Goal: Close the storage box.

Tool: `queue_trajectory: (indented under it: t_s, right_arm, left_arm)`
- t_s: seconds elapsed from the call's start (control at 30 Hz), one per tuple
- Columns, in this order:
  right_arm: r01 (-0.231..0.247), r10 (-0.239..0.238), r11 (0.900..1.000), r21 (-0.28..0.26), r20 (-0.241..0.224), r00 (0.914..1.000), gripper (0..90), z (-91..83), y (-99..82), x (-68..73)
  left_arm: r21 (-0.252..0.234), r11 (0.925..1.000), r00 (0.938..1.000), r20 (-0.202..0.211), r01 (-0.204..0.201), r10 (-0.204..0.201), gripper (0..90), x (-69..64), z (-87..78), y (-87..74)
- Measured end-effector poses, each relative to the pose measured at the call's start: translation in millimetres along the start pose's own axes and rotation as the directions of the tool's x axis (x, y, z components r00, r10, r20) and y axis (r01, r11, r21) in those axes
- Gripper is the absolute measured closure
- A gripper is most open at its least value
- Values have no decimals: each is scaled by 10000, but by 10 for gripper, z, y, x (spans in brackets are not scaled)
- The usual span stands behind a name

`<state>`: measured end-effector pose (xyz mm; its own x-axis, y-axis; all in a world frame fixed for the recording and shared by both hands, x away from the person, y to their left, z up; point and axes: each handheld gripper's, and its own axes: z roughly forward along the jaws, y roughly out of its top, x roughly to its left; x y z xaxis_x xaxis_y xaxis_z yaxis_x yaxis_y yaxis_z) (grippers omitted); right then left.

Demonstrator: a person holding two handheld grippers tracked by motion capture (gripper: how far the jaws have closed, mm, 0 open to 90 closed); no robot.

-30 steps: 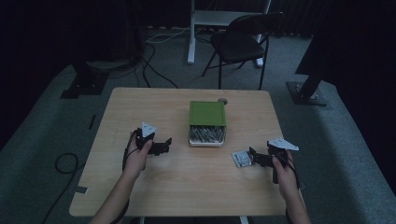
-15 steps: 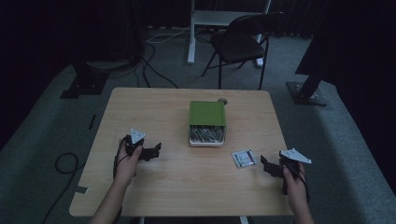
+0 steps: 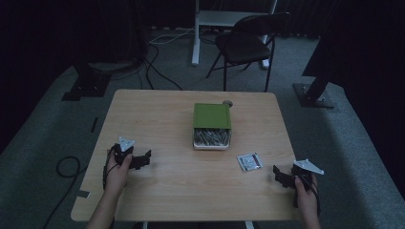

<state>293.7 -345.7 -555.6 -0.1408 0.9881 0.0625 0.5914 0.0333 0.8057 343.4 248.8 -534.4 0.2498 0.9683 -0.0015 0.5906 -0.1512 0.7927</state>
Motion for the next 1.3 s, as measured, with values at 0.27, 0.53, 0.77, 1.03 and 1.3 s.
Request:
queue_trajectory:
  t_s: [0.27, 0.53, 0.77, 1.03, 1.3]
  right_arm:
    - [-13, 12, 10000, 90, 71, 10000, 126, 14, -1, -1]
    - [406, -418, 9978, 518, 222, 9989, 126, 75, 0, 65]
    - [612, -628, 9900, 1273, 85, 9980, 124, 117, 0, 106]
    - [413, -440, 9903, 1329, 173, 9989, 114, 122, 1, 100]
    - [212, -241, 9917, 1272, 217, 9995, 114, 119, 1, 91]
  left_arm:
    - [221, 9997, 9996, -251, 144, -139, 24, 135, -81, -111]
    - [349, 9986, 9968, -702, 410, -384, 24, 285, -188, -215]
    - [466, 9967, 9925, -1059, 663, -610, 24, 362, -287, -298]
    - [553, 9943, 9879, -1307, 913, -834, 24, 422, -361, -396]
    - [990, 9878, 9789, -1774, 1198, -1010, 24, 431, -452, -498]
